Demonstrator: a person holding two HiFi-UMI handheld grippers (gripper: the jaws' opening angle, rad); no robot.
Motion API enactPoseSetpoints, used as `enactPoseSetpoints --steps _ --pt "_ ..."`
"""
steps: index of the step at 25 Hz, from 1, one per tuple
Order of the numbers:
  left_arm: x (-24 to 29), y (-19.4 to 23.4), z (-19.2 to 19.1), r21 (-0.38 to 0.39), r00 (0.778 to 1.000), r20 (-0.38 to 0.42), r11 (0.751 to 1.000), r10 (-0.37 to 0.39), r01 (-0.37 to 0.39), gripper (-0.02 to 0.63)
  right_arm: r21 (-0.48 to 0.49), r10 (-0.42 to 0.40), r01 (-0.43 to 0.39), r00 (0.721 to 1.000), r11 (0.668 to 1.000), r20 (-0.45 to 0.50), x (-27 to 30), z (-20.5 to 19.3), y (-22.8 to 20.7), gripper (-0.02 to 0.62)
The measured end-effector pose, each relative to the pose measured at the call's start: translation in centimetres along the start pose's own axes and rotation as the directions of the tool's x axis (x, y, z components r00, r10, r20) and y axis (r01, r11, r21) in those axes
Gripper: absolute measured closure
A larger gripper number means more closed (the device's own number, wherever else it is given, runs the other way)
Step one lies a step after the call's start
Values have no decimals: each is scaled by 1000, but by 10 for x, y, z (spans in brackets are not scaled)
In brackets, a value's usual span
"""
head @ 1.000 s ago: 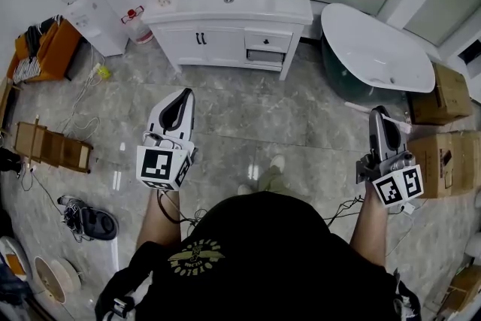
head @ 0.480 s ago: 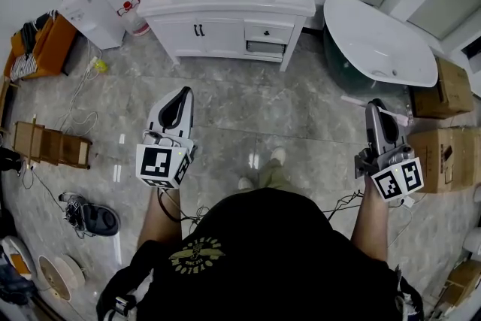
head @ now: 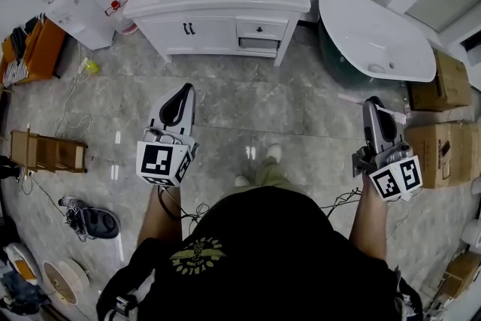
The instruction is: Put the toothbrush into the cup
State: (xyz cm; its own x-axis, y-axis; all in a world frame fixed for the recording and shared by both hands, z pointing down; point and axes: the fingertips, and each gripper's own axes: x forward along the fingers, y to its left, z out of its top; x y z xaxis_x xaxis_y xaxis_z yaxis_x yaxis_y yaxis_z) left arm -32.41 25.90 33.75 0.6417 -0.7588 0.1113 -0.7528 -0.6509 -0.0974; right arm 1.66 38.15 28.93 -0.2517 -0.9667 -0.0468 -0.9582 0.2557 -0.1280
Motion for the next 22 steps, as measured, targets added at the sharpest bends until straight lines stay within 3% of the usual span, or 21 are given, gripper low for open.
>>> enactPoseSetpoints --steps 22 --pt "128 -4 45 57 999 15 998 40 -41 592 21 43 -44 997 999 67 72 25 -116 541"
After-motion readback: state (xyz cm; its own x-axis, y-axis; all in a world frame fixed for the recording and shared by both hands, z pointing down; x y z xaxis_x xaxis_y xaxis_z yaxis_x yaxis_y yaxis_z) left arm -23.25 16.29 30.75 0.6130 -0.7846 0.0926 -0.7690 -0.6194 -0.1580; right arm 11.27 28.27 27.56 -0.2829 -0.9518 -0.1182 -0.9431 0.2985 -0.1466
